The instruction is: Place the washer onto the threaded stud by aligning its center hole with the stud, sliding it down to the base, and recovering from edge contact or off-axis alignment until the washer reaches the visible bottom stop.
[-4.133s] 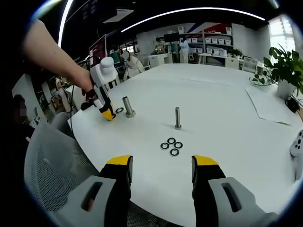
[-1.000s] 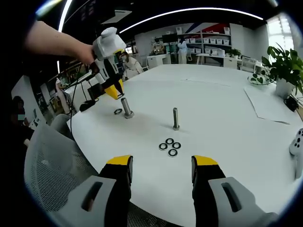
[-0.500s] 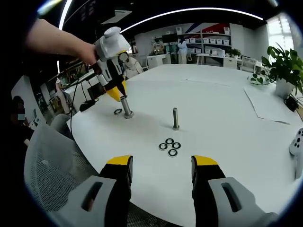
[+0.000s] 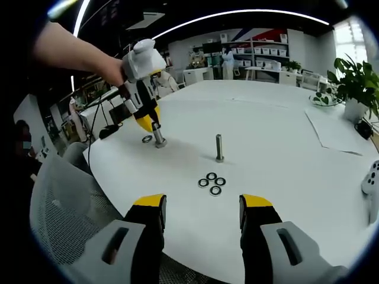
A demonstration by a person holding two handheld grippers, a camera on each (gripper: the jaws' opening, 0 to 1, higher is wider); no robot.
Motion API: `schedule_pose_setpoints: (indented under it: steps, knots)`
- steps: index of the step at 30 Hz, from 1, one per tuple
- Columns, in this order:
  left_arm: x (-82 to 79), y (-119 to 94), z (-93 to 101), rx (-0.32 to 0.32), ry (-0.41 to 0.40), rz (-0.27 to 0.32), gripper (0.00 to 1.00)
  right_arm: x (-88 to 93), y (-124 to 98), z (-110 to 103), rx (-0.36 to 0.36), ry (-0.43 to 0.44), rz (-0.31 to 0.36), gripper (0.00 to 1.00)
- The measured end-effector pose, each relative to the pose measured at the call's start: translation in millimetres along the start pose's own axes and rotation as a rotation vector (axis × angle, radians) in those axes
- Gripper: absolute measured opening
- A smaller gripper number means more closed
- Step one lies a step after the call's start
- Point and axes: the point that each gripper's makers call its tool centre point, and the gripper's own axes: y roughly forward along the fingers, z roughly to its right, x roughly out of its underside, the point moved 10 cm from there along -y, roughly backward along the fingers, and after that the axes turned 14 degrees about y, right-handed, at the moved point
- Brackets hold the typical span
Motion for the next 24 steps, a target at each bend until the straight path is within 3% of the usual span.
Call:
schedule_pose_setpoints:
  steps: [24]
  knots:
    - [0.1, 30.3, 0.0, 0.010, 0.027, -0.044, 0.19, -0.3, -0.1, 1.6, 0.011, 0.003, 0.003, 0.52]
